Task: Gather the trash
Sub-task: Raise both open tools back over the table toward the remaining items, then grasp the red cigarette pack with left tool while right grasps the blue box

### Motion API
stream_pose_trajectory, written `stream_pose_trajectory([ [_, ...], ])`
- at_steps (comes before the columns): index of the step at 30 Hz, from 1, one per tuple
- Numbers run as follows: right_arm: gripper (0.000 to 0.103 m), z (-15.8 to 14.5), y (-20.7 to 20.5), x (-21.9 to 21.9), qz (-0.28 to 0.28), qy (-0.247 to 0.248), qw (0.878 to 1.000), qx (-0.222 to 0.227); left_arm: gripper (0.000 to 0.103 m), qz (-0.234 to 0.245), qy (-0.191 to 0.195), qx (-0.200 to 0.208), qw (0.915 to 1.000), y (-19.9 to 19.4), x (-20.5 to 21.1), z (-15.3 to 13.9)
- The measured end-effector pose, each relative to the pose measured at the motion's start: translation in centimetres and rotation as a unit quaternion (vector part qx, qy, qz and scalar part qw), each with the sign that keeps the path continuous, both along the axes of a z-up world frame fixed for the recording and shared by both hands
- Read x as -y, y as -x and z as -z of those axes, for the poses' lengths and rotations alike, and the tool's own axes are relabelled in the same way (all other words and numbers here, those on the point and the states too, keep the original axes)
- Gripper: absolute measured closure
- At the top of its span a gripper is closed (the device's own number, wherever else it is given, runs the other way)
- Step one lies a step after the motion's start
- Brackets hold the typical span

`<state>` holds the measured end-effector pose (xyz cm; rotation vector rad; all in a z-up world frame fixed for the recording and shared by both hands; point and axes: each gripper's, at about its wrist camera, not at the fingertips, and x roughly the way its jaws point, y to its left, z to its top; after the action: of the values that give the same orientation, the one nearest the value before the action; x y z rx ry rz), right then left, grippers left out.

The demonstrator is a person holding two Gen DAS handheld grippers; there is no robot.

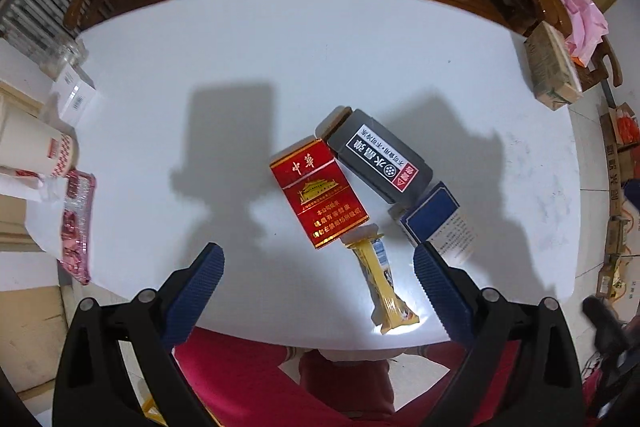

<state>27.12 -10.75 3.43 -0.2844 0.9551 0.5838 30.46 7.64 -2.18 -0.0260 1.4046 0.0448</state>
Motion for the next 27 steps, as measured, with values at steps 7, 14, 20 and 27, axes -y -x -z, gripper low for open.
stream_pose_trajectory([
  [7,0.007,4.5,-0.5,-1.9,-0.020,0.020,0.999,-0.046,0.010,-0.015,-0.001,-0.011,0.9998,-1.5,-0.5,3.0],
  [14,0.007,9.1,-1.1,-3.1,-0.025,0.044,0.996,-0.080,0.010,-0.038,0.013,-0.038,0.9985,-2.9,-1.1,6.5],
  [20,0.007,11.8,-1.8,-3.2,-0.014,0.046,0.994,-0.101,0.010,-0.056,0.019,-0.056,0.9967,-3.5,-1.6,8.9],
  [27,0.007,13.7,-2.0,-4.0,-0.016,0.058,0.993,-0.104,0.010,-0.074,0.006,-0.065,0.9951,-4.1,-2.2,11.2],
])
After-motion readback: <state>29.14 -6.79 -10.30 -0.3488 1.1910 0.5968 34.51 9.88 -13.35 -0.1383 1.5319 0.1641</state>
